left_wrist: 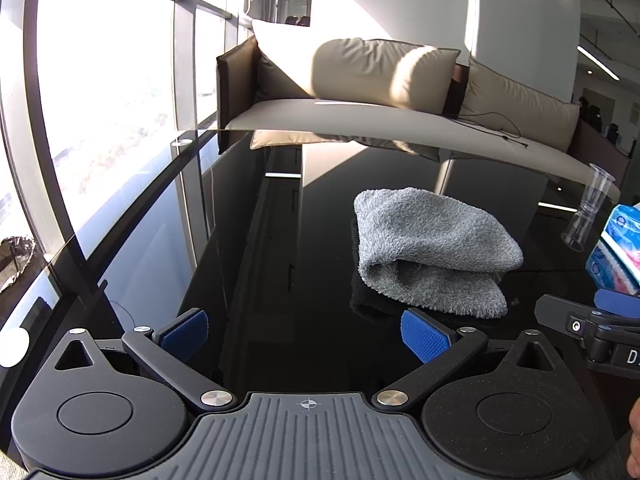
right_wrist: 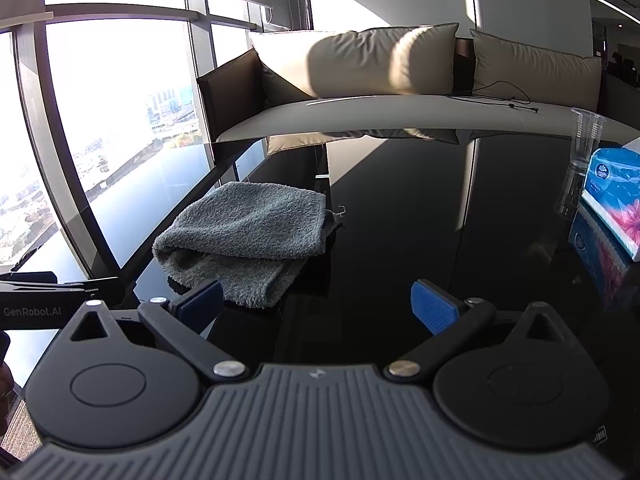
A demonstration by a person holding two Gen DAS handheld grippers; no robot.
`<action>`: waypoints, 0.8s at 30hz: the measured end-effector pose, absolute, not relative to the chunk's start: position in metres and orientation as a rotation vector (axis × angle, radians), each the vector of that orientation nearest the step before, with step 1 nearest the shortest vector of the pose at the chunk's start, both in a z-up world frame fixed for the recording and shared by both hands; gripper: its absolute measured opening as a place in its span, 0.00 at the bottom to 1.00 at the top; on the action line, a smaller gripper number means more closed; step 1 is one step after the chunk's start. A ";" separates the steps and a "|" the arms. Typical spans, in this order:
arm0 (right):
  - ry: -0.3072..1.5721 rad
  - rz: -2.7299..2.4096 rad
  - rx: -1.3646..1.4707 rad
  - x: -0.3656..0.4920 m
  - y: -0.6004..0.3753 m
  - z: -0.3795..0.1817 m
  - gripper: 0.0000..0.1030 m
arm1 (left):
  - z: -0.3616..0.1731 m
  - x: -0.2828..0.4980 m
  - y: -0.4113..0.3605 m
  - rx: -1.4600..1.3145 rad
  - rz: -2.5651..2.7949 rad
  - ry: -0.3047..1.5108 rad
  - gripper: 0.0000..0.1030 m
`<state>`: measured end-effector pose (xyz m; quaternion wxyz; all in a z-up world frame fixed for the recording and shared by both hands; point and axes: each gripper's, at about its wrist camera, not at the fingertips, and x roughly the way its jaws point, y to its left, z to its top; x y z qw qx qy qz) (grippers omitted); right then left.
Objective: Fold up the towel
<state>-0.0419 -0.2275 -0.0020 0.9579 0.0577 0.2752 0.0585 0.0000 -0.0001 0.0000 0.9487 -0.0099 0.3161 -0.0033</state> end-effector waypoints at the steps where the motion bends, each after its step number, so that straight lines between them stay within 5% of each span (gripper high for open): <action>1: 0.558 0.119 0.117 -0.042 -0.227 -0.002 0.99 | 0.000 0.000 0.000 -0.019 -0.007 0.642 0.99; 24: 0.559 0.118 0.122 -0.042 -0.226 -0.008 0.99 | -0.001 -0.001 -0.004 -0.021 -0.016 0.648 0.99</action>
